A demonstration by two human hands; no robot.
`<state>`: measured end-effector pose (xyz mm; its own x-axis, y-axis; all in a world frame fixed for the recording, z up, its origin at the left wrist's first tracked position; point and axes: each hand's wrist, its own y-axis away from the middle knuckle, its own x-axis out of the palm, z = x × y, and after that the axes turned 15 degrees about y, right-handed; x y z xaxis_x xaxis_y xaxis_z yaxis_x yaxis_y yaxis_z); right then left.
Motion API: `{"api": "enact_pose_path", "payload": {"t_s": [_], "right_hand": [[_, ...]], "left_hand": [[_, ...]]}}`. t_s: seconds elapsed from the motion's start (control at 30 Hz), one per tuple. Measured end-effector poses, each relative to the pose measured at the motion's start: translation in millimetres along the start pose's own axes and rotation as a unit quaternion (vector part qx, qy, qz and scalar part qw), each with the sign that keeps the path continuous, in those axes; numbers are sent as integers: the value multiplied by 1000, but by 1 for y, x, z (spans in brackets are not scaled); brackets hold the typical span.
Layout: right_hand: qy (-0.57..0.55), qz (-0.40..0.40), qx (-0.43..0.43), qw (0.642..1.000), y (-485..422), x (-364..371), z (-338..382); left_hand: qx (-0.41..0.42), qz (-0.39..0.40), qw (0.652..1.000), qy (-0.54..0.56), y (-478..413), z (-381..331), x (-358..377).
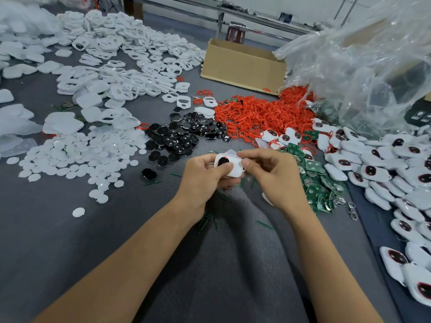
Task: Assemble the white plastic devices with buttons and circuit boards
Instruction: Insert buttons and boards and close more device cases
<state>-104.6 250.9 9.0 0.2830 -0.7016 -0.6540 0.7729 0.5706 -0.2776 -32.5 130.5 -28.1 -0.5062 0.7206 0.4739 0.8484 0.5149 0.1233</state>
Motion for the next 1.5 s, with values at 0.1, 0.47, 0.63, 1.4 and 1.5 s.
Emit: {"api": "enact_pose_path", "payload": {"t_s": [0.1,0.47,0.63,1.4,1.5], "right_hand": [[-30,22,32,999,1,5,0],[-50,-3,91,995,2,18,0],[-87,40,63,993,2,12,0],[363,19,100,926,13,-51,-29],[415,71,108,901,15,-51,-29]], "left_hand": [[12,-8,1000,-16,1,0,1],[23,-1,999,-33,7,-2,6],[27,-33,999,-21,7,-6,6],[34,-79,996,33,8,-6,9],[30,-73,996,32,8,-6,9]]}}
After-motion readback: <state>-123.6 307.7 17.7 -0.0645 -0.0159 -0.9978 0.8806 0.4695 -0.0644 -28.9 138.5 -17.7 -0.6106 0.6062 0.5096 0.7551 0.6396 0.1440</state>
